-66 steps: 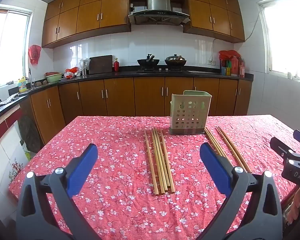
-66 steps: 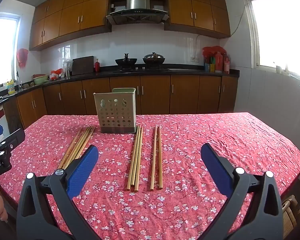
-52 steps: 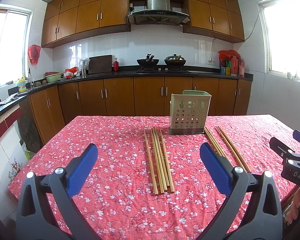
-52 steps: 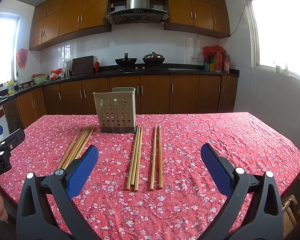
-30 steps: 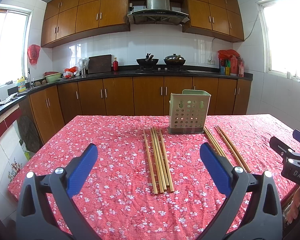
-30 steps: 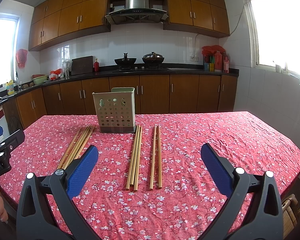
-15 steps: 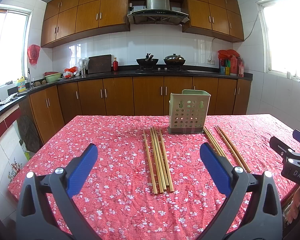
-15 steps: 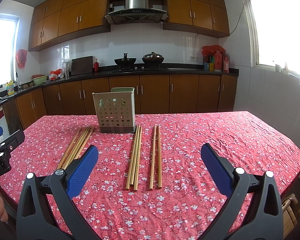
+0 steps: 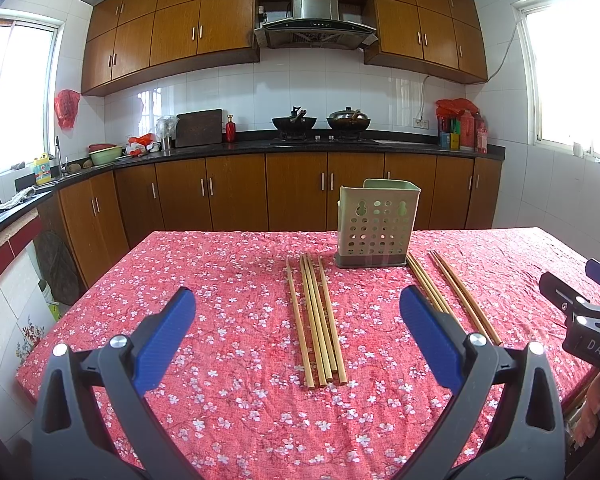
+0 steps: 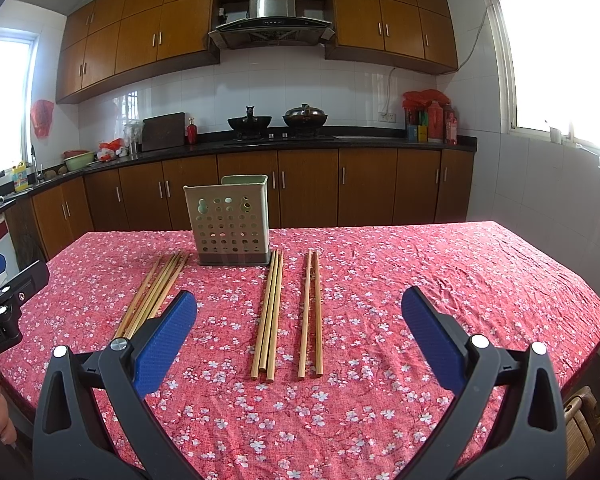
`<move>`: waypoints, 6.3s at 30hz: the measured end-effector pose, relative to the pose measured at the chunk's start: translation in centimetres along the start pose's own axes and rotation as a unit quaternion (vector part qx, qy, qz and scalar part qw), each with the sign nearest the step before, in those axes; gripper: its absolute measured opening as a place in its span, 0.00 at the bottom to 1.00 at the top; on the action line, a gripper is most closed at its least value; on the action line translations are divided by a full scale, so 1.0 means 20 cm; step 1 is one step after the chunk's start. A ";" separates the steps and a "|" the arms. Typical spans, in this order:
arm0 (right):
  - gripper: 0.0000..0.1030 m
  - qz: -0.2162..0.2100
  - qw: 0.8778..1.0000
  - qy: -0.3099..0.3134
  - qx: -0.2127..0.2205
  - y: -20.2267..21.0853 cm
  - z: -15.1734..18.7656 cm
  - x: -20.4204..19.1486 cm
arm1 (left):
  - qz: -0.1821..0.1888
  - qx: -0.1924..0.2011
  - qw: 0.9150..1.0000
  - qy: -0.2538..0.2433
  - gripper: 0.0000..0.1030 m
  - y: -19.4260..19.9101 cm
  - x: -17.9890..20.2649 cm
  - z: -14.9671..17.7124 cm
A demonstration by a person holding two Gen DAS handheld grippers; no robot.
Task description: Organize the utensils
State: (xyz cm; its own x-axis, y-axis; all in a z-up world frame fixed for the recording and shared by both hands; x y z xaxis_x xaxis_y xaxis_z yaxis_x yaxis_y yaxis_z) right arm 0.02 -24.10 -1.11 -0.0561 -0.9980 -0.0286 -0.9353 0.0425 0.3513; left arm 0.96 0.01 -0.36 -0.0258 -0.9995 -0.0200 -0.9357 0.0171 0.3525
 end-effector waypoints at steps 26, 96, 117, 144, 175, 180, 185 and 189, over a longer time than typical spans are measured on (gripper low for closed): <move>0.98 0.005 1.000 -0.002 -0.020 -0.07 0.01 0.01 | -0.003 -0.021 1.000 0.009 0.96 -0.10 -0.02 0.07; 0.12 0.041 0.964 -0.077 -0.250 -1.02 0.13 0.36 | -0.003 -0.255 0.966 0.053 0.12 -1.15 -0.49 0.18; 0.08 0.014 0.982 -0.085 -0.166 -0.72 -0.07 0.39 | 0.010 -0.192 0.980 0.042 0.08 -0.89 -0.48 0.00; 0.07 -0.014 0.994 -0.069 -0.079 -0.49 -0.31 0.29 | -0.002 -0.266 0.963 0.041 0.18 -1.04 -0.40 0.20; 0.07 -0.048 0.991 -0.101 0.071 -0.37 -0.83 0.26 | 0.029 0.001 0.995 0.094 0.07 -0.62 -0.54 -0.87; 0.07 -0.098 0.985 -0.098 0.099 -0.39 -0.98 0.14 | 0.074 0.060 0.988 0.123 0.07 -0.57 -0.44 -1.08; 0.07 -0.115 0.989 -0.068 0.064 -0.55 -0.95 0.01 | 0.118 0.076 0.982 0.125 0.07 -0.61 -0.26 -1.13; 0.07 -0.124 0.989 -0.072 0.024 -0.67 -0.89 -0.03 | 0.143 0.044 0.982 0.116 0.07 -0.73 -0.11 -1.06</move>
State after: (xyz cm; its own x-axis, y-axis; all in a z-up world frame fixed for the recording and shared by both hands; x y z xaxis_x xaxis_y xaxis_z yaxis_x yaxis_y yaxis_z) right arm 18.78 -24.95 10.82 0.1323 -0.9612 -0.2422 -0.9415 -0.1983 0.2727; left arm 22.24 1.38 14.38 -0.2211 -0.9325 0.2856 -0.9289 0.2906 0.2296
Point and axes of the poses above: each gripper's, at about its wrist camera, not at the fingertips, and y roughly against the way its jaws point, x to its right, z to its underside, the point moved 1 cm from there along -y, roughly the way its jaws point, and after that the axes turned 1 degree about z, right-handed, at the moved point
